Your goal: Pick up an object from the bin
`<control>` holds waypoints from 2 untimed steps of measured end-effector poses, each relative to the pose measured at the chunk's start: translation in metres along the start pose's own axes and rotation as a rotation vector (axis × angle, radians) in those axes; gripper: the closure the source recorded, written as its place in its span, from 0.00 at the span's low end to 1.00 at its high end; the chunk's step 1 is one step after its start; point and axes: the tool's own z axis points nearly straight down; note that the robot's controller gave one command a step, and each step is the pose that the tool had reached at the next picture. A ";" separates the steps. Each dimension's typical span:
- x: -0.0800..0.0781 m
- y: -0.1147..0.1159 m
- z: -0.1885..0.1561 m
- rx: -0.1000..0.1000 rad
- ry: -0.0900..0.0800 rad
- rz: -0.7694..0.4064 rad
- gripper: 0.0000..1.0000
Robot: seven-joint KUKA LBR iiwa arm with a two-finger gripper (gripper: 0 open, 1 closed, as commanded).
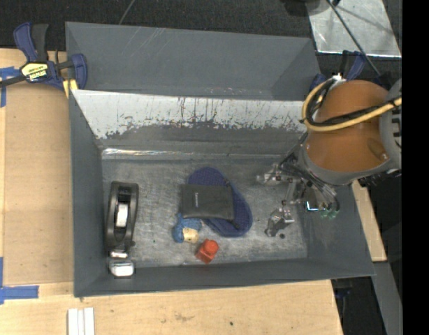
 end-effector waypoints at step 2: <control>-0.046 0.053 0.078 0.001 0.005 0.273 0.00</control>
Offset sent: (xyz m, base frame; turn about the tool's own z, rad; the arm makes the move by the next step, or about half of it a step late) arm 0.0176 0.0488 -0.0467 0.2279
